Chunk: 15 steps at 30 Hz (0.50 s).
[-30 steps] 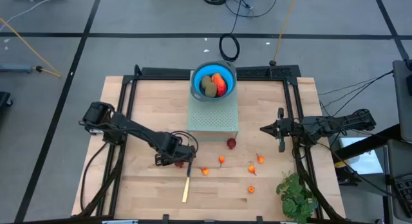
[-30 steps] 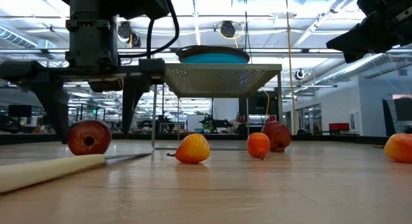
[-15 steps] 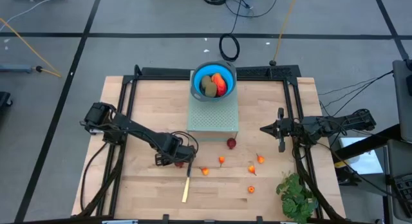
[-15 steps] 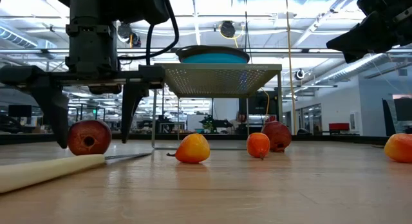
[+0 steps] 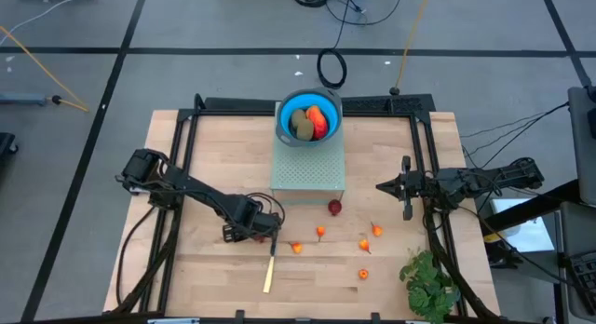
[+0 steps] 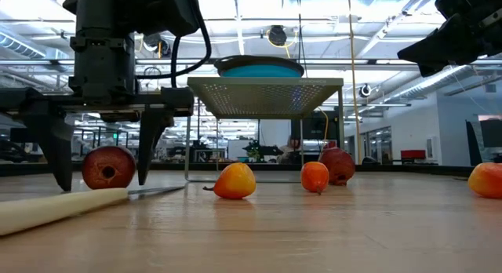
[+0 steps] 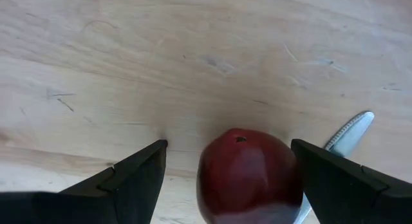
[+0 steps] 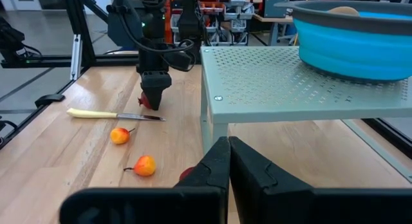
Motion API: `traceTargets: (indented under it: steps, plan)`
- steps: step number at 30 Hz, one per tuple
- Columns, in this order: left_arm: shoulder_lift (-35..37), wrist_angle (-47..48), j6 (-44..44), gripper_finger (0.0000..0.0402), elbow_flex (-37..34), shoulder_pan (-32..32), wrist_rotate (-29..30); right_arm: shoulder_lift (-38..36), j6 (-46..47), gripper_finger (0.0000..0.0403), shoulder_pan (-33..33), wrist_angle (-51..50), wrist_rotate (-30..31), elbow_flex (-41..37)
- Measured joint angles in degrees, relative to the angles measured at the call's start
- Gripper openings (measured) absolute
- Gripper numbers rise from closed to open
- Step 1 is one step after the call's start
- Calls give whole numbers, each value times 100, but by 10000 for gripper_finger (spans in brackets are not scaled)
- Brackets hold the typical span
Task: Pick & Place Fruit
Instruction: Put the pomegranate into the blue strainer bowl on the shelf
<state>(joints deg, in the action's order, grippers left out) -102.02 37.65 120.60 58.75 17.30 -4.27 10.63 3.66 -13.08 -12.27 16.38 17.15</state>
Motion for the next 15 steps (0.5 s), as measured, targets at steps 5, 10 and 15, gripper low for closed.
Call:
traceTargets:
  steps: [5,10,15]
  plan:
    - [0,-37,-49,335,-6,-2,-1,0,-2,0,1,0,0,0]
    - [0,-44,-140,312,-8,-2,-19,0,-2,0,2,0,0,0]
    - [-2,-3,-150,240,-18,0,-47,0,-2,0,2,0,0,0]
